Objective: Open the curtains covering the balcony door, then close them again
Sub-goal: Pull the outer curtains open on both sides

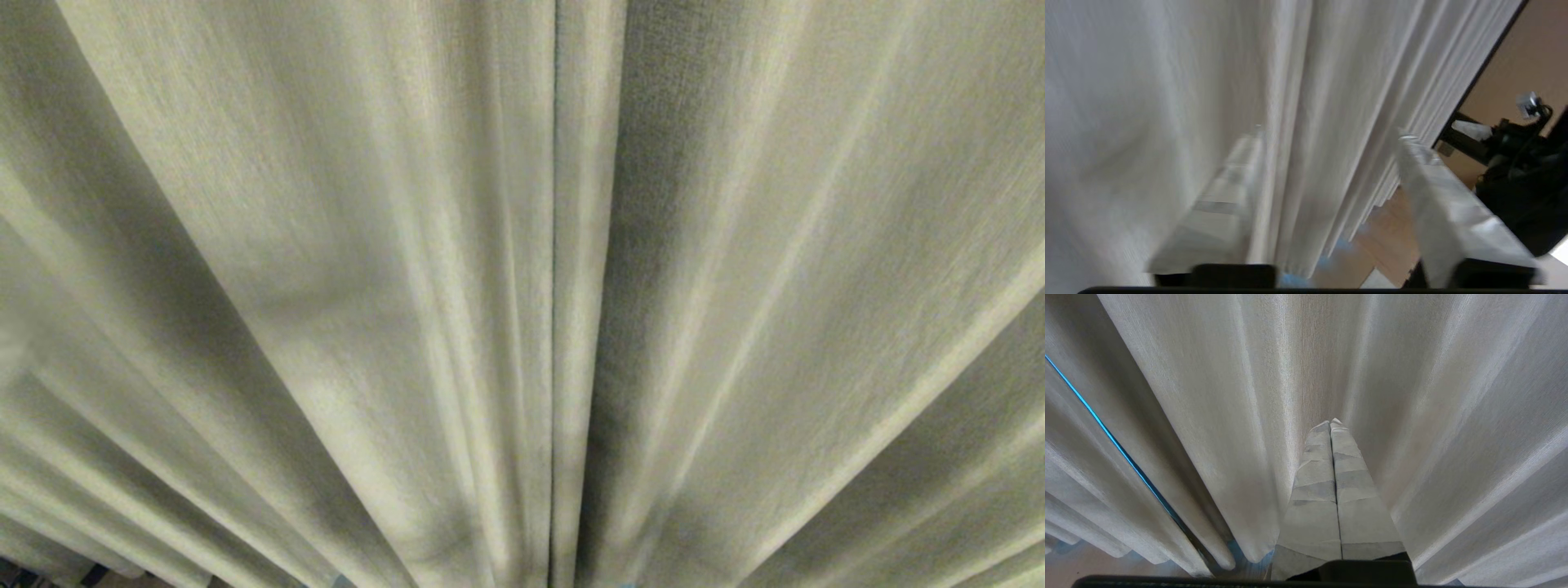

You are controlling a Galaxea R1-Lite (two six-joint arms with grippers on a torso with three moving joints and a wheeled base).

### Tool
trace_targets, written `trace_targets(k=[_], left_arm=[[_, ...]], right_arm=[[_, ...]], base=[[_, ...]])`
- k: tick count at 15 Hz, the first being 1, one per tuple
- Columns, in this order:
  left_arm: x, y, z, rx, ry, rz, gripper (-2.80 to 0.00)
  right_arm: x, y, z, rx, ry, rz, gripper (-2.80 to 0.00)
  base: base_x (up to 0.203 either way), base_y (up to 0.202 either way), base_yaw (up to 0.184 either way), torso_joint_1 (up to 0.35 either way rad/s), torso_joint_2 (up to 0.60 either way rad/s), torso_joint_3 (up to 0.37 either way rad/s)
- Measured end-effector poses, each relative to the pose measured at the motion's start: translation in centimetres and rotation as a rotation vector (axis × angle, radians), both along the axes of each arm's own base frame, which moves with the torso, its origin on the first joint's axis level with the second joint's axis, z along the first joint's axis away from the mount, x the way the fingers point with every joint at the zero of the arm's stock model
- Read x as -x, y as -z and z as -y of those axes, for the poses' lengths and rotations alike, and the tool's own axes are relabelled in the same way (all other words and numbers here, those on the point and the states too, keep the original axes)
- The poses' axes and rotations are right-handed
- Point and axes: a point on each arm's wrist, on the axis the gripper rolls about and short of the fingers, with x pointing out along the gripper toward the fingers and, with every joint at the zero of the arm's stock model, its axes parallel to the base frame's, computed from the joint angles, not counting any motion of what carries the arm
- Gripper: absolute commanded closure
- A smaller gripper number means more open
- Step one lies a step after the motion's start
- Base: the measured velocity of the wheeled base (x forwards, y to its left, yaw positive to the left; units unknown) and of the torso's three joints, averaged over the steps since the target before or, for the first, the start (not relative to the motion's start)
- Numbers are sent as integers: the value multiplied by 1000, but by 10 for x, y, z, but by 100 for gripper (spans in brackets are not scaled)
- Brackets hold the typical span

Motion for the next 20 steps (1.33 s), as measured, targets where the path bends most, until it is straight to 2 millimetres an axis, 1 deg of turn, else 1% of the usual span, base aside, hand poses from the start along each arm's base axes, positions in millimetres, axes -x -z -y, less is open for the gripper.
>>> trace_targets(k=[3, 7, 10, 12, 16, 18, 20], left_arm=[[-10, -13, 1, -6, -130, 23, -280], [-26, -26, 1, -83, -391, 92, -280], [-47, -39, 8, -95, -437, 91, -280], [-69, -49, 16, -96, -444, 99, -280], [-128, -66, 35, -111, -528, 149, -280], [-155, -71, 45, -123, -552, 156, -280], [-180, -71, 52, -145, -583, 151, -280]], right_arm=[[0, 0, 0, 0, 0, 0, 0], [0, 0, 0, 0, 0, 1, 0], [0, 0, 0, 0, 0, 0, 0], [0, 0, 0, 0, 0, 0, 0], [0, 0, 0, 0, 0, 0, 0], [0, 0, 0, 0, 0, 0, 0], [0, 0, 0, 0, 0, 0, 0]], base=[[0, 0, 0, 0, 0, 0], [0, 0, 0, 0, 0, 0], [0, 0, 0, 0, 0, 0], [0, 0, 0, 0, 0, 0], [0, 0, 0, 0, 0, 0], [0, 0, 0, 0, 0, 0], [0, 0, 0, 0, 0, 0]])
